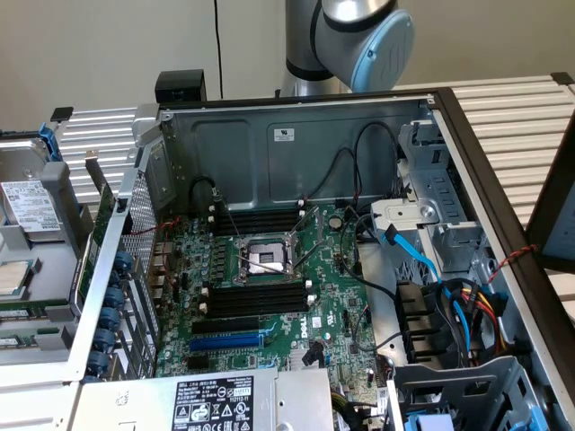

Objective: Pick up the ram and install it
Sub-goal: 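Pick up the ram and move it above insertion slot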

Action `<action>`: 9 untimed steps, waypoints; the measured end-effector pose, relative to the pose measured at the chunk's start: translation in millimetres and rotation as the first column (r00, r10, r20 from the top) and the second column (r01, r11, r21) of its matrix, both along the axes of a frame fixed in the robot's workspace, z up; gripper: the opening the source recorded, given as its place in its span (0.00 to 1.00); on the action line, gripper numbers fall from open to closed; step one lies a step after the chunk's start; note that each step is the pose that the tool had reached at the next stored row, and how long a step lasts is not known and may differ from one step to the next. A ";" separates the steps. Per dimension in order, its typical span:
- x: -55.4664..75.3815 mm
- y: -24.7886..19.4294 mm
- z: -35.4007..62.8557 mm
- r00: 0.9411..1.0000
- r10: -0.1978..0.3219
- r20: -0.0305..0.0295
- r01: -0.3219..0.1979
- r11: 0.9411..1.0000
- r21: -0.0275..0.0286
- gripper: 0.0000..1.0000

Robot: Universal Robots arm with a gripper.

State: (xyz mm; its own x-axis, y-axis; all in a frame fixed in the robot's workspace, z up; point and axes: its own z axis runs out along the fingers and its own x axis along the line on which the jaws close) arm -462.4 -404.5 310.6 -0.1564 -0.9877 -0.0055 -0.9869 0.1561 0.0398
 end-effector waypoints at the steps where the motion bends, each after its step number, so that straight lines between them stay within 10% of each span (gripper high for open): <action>1: -0.1 -0.6 -1.5 1.000 0.000 0.000 0.000 1.000 0.000 0.24; 9: -0.1 -4.4 -13.9 1.000 0.000 0.000 0.000 1.000 -0.003 0.24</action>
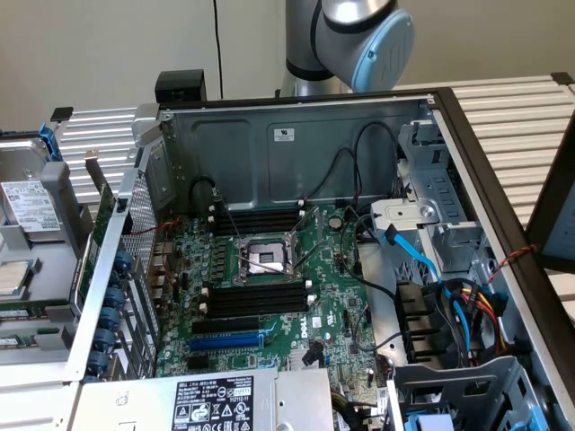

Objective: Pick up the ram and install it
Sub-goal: 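Pick up the ram and move it above insertion slot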

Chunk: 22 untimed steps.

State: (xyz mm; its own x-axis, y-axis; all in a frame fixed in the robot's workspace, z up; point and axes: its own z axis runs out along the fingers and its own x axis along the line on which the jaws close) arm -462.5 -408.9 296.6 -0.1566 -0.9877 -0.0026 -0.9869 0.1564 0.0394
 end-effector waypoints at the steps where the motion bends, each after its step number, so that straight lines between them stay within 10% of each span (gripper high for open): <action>1: 0.0 -0.3 -1.6 1.000 0.000 0.000 0.000 1.000 0.000 0.24; 8: 0.0 -1.7 -13.9 1.000 0.000 0.000 0.000 1.000 -0.003 0.24; 22: 0.0 -1.9 -22.5 1.000 0.024 -0.001 -0.024 0.999 -0.028 0.24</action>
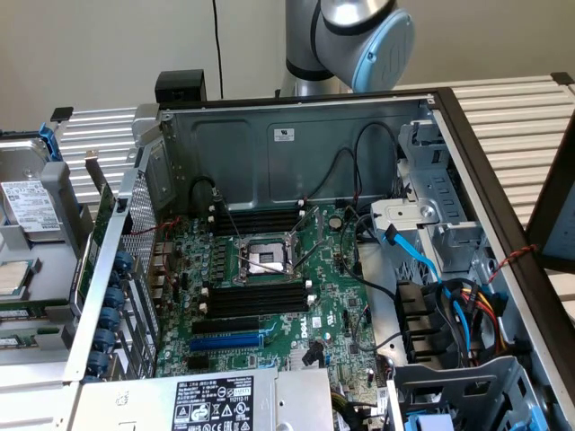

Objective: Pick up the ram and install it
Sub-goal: 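Pick up the ram and move it above insertion slot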

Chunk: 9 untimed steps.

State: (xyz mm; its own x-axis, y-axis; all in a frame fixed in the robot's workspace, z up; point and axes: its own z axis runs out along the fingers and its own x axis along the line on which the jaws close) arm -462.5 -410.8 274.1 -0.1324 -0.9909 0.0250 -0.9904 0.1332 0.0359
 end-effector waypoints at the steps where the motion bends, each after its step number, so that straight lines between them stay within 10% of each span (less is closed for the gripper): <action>1: 0.0 0.0 0.0 1.000 0.000 0.000 0.000 1.000 0.000 0.24; 9: 0.0 0.0 0.6 1.000 0.005 0.000 -0.005 1.000 -0.001 0.24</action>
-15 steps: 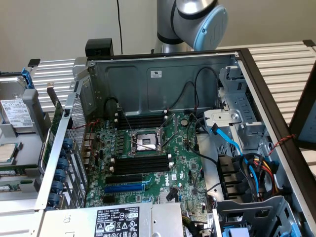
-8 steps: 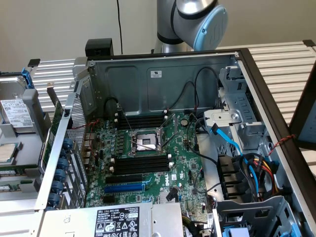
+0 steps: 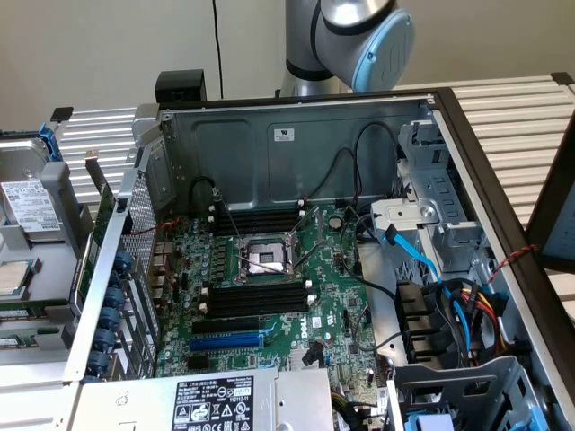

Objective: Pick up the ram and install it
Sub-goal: 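Pick up the ram and move it above insertion slot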

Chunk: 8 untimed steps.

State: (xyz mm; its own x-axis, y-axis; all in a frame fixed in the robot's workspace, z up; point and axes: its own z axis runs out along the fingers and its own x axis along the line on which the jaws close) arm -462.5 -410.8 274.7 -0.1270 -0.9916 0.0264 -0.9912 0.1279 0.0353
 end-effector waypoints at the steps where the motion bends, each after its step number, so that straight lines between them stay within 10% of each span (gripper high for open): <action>1: -0.1 0.0 0.1 1.000 0.003 0.000 -0.003 1.000 -0.001 0.24; 8: 0.0 0.0 0.1 0.999 0.042 0.000 -0.042 0.999 -0.012 0.24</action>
State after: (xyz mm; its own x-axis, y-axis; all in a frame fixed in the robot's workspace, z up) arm -462.5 -410.9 274.8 -0.0848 -0.9957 0.0380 -0.9957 0.0861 0.0341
